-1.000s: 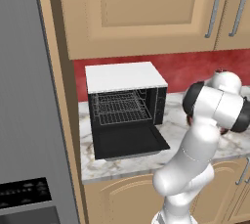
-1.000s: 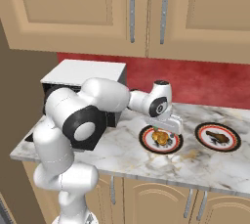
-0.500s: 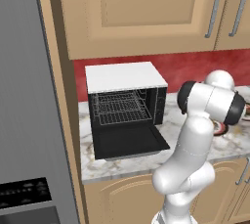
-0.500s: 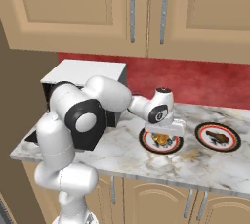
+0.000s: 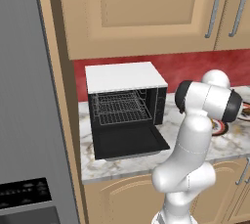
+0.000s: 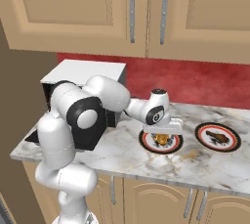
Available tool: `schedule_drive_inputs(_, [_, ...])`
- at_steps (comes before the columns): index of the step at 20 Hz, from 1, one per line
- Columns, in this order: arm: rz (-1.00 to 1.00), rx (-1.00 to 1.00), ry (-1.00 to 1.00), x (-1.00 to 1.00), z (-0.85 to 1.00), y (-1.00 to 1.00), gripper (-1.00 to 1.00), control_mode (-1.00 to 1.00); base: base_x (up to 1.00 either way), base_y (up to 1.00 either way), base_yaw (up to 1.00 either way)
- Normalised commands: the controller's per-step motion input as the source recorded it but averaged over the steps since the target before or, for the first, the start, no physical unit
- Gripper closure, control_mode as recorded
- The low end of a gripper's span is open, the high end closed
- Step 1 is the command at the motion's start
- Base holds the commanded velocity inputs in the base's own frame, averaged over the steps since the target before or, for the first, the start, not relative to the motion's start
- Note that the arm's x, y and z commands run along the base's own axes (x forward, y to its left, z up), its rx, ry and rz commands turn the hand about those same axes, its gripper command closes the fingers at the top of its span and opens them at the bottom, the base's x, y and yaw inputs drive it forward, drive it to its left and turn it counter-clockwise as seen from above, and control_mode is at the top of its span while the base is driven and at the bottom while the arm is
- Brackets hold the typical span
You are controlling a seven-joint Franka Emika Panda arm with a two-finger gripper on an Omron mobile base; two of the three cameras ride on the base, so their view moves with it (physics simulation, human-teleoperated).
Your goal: Open the toaster oven door. Place the bread on the top rack in the toaster oven and place the chicken drumstick on the bottom rack.
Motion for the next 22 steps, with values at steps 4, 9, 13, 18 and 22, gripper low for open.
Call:
schedule_drive_inputs(4, [0.13, 0.06, 0.06, -0.13, -0.26, -0.27, -1.00, -1.00, 0.00, 0.00, 0.00])
schedule_drive_inputs(9, [0.17, 0.11, 0.13, -0.04, -0.03, -0.16, -1.00, -1.00, 0.00, 0.00, 0.00])
schedule_drive_inputs(13, [0.22, 0.12, 0.10, -0.16, 0.00, -0.29, -1.00, -1.00, 0.00, 0.00, 0.00])
schedule_drive_inputs(18, [0.25, 0.13, 0.10, -0.14, -0.06, -0.36, -1.00, -1.00, 0.00, 0.00, 0.00])
schedule_drive_inputs(22, [0.27, 0.16, 0.08, -0.02, -0.11, -0.24, -1.00, -1.00, 0.00, 0.00, 0.00])
